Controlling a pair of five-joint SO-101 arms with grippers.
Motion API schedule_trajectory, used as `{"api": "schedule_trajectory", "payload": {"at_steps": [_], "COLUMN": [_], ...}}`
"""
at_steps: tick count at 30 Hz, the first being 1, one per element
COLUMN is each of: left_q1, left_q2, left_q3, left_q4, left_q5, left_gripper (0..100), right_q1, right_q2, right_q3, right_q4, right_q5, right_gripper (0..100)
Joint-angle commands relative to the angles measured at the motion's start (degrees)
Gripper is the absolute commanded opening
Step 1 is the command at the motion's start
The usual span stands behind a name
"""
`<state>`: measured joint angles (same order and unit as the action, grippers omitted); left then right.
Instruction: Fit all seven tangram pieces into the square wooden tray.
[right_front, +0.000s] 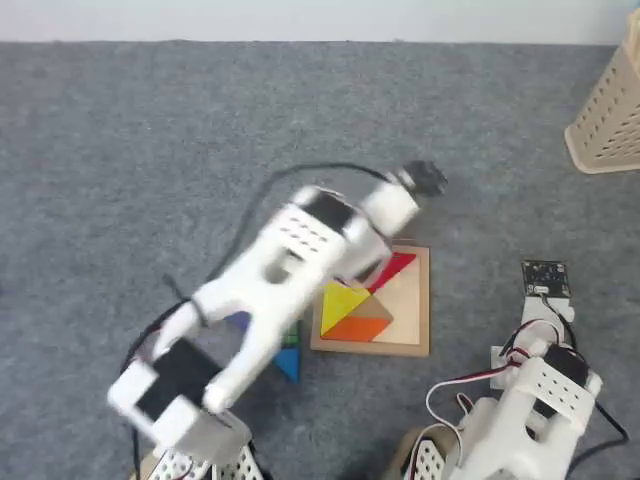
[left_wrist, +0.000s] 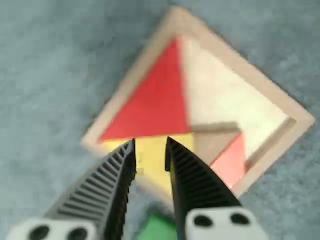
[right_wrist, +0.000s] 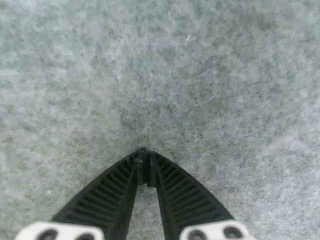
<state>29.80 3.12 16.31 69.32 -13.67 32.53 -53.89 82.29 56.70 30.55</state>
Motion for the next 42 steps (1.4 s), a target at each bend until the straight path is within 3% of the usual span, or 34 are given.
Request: {"api": "schedule_trajectory", "payload": {"at_steps": [1, 7, 13, 19, 22, 25, 30, 35, 42], "left_q1": [-12.7, -34.6, -49.0, -62.5, -65.8, -66.8, -70.9, -80.1, -86.3], "left_q2": [-9.8, -13.0, -16.5, -18.3, -18.3, -18.5, -18.3, -18.2, -18.2], "left_q3": [-1.5, 7.4, 20.5, 29.3, 31.6, 32.2, 32.1, 31.8, 29.0], "left_q4": [4.9, 4.3, -2.9, -13.4, -16.4, -16.7, -20.8, -27.1, -29.2], "left_q5": [2.7, -0.7, -7.3, -10.9, -11.7, -11.3, -3.0, -4.7, -8.1], "left_gripper": [10, 10, 10, 10, 10, 10, 12, 17, 17], "right_q1": [-0.7, -1.6, -14.8, -28.6, -40.0, -53.5, -71.7, -79.4, -86.5], "right_q2": [-1.5, -1.5, -0.9, 0.1, 4.6, 12.4, 31.0, 50.2, 66.1], "right_q3": [-0.7, -0.9, -3.5, -20.7, -29.3, -36.7, -50.9, -66.3, -78.6], "right_q4": [-1.2, -1.4, 0.3, 12.6, 17.5, 18.1, 13.9, 12.9, 13.8], "right_q5": [0.7, 0.8, 0.4, -4.1, -4.4, -11.0, -20.6, -28.2, -38.5], "right_gripper": [1.3, 1.3, 1.3, 1.4, 1.4, 2.5, 9.9, 12.9, 18.8]}}
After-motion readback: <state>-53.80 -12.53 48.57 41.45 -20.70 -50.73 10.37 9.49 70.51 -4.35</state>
